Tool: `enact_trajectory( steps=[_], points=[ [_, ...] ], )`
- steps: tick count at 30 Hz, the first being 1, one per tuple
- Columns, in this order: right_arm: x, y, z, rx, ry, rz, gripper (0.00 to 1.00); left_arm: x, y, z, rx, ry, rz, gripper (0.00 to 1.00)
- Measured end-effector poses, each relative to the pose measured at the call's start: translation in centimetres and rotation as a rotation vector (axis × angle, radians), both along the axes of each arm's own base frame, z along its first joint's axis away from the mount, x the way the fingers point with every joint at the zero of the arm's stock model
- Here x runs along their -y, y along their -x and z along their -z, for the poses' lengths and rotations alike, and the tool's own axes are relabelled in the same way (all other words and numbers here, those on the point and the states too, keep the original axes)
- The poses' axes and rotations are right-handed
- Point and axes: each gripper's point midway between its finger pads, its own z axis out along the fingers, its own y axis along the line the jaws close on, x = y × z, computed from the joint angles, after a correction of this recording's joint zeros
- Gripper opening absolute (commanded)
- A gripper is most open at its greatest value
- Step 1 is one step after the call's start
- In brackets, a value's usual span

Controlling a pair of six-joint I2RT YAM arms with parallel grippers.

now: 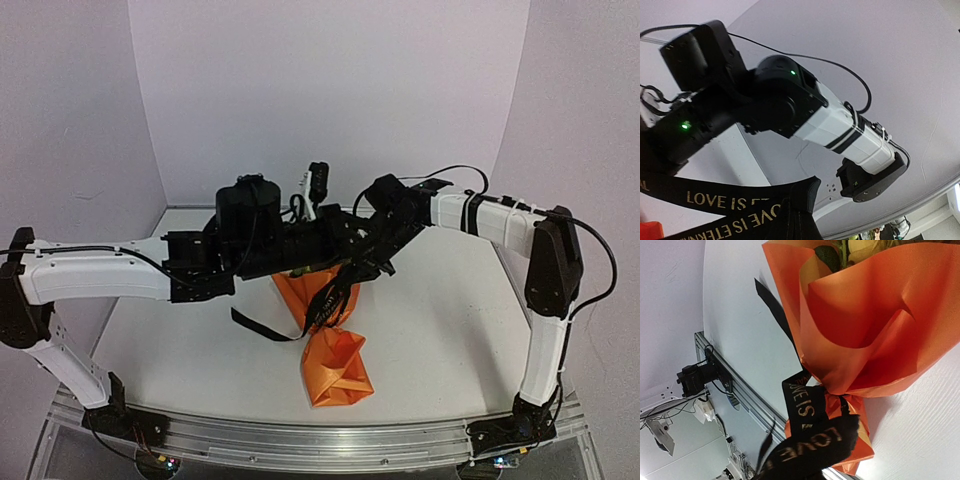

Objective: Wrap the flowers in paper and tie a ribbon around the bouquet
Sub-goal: Cross the half-tied ribbon over the folded bouquet.

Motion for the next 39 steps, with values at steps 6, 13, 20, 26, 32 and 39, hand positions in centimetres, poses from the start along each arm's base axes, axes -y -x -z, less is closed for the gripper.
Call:
enact_trajectory(
  steps=[6, 13, 20, 26, 32, 39],
  points=[
    [0.0, -0.5, 0.5, -0.019, 0.008, 0.017, 0.00, 2.7, 0.2, 0.9, 0.017, 0.042, 0.036, 0.00],
    [0.0, -0.4, 0.5, -0.028, 0.005, 0.018, 0.00, 2.2, -1.0, 0.5, 0.069, 0.090, -0.036, 0.00],
    [0.3, 0.2, 1.1, -0.049, 0.013, 0.013, 0.00, -0.8, -1.2, 12.5, 0.029, -0.101, -0.103, 0.00],
    [1.6, 1.7, 2.5, -0.089, 0.054, 0.007, 0.00, -1.7, -0.3, 18.0, 0.025, -0.193, -0.130, 0.00],
    [2.1, 2.2, 1.8, -0.077, 0.058, 0.008, 0.00, -0.8, 0.2, 18.0, 0.047, -0.174, -0.126, 0.40],
    [2.9, 3.2, 0.3, -0.038, 0.086, -0.005, 0.00, -2.3, 0.1, 17.9, 0.084, -0.214, -0.148, 0.47]
  ],
)
